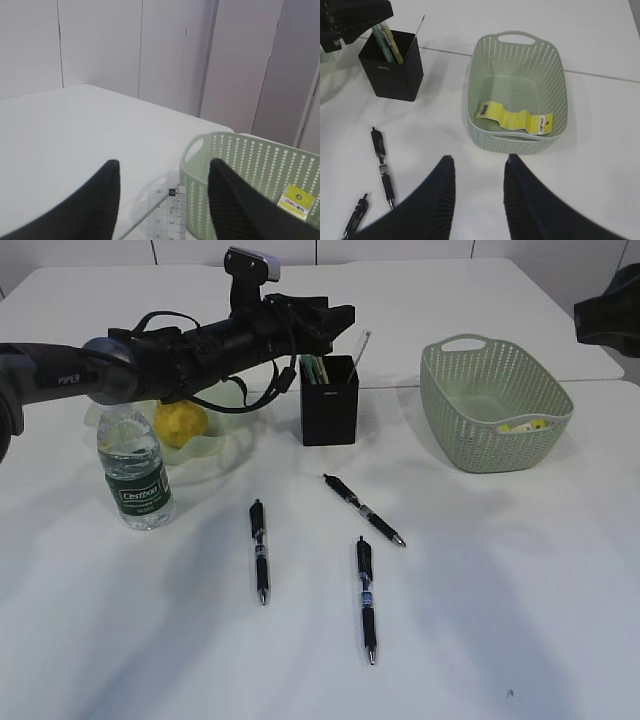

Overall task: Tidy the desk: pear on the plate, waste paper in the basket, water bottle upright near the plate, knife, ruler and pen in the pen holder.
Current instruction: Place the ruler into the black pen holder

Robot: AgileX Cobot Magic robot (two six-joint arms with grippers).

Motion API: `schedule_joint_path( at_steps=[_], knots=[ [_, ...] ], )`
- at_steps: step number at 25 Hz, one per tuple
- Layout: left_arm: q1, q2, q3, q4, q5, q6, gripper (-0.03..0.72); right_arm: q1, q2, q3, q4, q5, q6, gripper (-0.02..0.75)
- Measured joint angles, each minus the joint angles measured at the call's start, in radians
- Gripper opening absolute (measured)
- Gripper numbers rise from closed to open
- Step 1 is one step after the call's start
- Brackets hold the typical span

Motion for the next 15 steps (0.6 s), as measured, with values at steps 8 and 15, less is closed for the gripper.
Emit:
schedule_joint_path(
  at_steps=[8,15],
  knots=[
    [0.017,0.0,0.0,0.0,-0.03,-0.012,0.403,0.0,0.0,0.0,0.004,-0.002,0.0,0.279],
    [0.038,0.0,0.0,0.017,-0.054,-0.048,0.403,0.0,0.0,0.0,0.012,-0.002,0.0,0.279]
  ],
)
